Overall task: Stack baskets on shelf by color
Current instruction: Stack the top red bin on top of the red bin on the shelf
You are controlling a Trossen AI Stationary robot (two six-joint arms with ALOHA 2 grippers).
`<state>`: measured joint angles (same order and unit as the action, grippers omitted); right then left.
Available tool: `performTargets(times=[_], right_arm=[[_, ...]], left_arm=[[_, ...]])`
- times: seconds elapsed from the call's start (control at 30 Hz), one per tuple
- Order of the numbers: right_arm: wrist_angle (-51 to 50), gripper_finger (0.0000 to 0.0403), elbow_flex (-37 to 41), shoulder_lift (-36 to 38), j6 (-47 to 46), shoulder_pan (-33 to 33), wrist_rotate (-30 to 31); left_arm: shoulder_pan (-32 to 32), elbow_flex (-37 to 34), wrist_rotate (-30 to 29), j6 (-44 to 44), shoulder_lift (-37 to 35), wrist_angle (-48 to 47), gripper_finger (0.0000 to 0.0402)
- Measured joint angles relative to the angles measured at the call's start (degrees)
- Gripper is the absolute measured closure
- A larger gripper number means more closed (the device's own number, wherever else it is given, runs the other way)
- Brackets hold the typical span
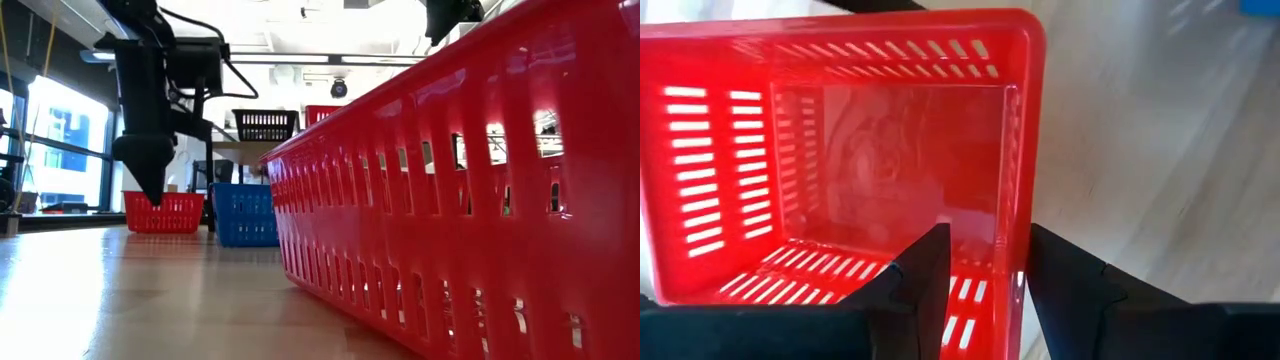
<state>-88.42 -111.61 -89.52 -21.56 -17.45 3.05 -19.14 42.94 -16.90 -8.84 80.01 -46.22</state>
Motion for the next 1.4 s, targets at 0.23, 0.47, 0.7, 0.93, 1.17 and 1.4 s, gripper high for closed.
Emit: performTargets(times=[0.23,0.47,0.7,0.93,1.17,1.4], right_arm=[[-0.02,0.0309,-0.02,0.0,0.0,0.0,-0.02],[-0.02,0.0309,0.0,0.0,-0.51,-0.02,-0.02],[0.01,0.0309,0.0,0.0,-0.93,-0.02,-0.03],[2.36,0.0309,0.0,0.0,-1.66,-0.02,-1.79],[6.86,0.0309,0.0,0.0,-4.28,1.78,-5.24],[12.46,0.0309,0.0,-0.16,-7.39,7.85,-4.15]], left_arm=[[0.14,0.02,0.0,0.56,1.0,-0.13,0.0309],[1.45,0.02,0.99,-0.18,0.65,-0.74,0.0393],[5.39,0.04,1.28,-3.06,0.37,-4.47,0.0396],[11.09,0.04,1.57,-9.09,-3.97,-7.96,0.0398],[17.0,0.26,1.46,-13.99,-10.85,-10.82,0.0399],[23.08,7.08,-1.45,-13.88,-14.27,-14.21,0.04]])
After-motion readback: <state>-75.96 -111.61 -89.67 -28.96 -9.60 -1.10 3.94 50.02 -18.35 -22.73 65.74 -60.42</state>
